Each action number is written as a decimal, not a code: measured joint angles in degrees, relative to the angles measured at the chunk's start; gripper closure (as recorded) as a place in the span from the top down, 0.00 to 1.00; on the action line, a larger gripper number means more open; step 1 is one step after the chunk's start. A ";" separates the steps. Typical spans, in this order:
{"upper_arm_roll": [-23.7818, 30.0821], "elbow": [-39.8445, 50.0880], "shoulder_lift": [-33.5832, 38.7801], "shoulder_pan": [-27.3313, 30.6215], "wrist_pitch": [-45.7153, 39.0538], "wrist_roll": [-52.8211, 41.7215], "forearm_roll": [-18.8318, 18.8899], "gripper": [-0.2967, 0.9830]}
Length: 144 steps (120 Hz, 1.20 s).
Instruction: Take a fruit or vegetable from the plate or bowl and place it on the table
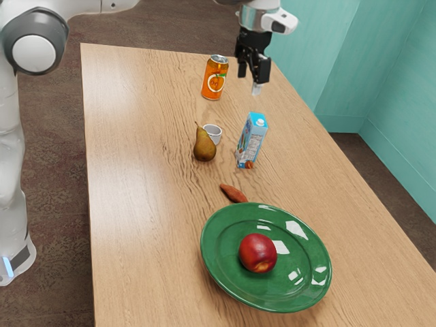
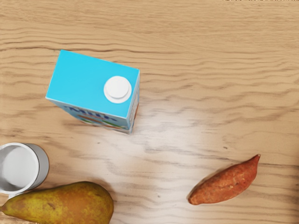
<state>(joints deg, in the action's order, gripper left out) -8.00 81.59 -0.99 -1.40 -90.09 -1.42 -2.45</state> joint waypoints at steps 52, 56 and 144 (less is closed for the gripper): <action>6.45 -3.73 -0.32 6.63 1.85 -0.30 0.29 0.77; 7.76 -3.78 -0.45 7.18 2.09 -0.33 0.31 0.77; 11.96 10.79 1.08 -18.29 -5.27 -0.65 -2.76 0.77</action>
<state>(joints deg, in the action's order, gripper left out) 3.96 92.38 0.09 -19.70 -95.36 -2.08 -5.20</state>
